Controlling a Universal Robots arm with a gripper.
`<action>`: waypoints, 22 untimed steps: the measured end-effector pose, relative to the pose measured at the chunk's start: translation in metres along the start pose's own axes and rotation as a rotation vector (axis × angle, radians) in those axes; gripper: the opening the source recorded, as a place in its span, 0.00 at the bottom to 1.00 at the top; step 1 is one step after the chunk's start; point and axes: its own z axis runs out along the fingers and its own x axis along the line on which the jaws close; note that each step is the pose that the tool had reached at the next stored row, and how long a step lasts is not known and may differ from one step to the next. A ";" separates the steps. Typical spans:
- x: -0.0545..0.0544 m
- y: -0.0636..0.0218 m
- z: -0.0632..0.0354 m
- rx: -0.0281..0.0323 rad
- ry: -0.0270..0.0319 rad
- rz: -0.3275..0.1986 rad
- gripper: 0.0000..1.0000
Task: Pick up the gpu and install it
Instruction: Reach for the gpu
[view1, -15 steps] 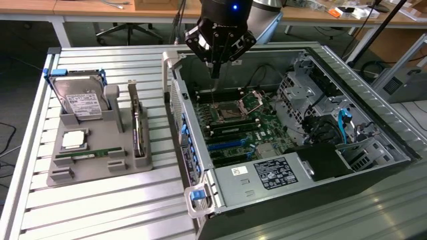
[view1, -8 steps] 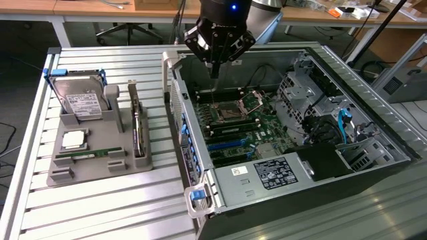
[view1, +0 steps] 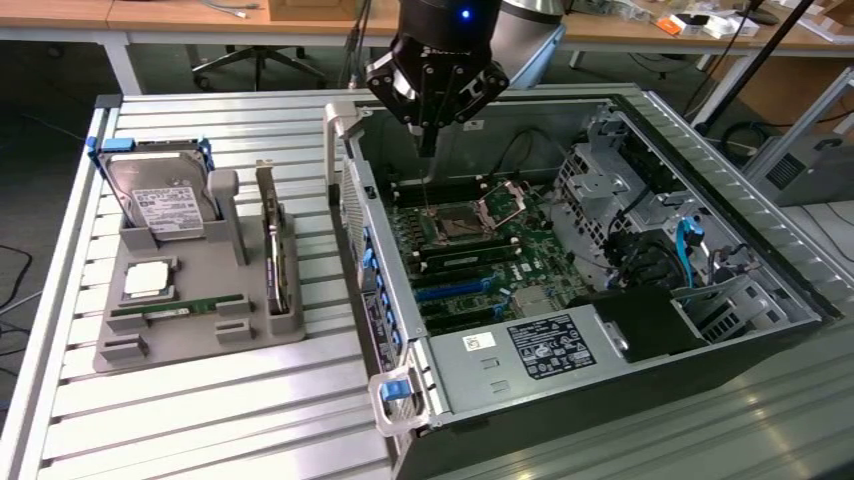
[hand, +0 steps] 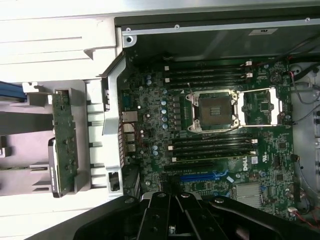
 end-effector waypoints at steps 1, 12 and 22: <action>0.000 0.0000 0.0000 0.0000 0.0000 0.000 0.11; 0.003 -0.0002 -0.0001 0.0000 0.0000 0.000 0.11; 0.005 -0.0004 -0.0001 0.0000 0.0000 0.000 0.11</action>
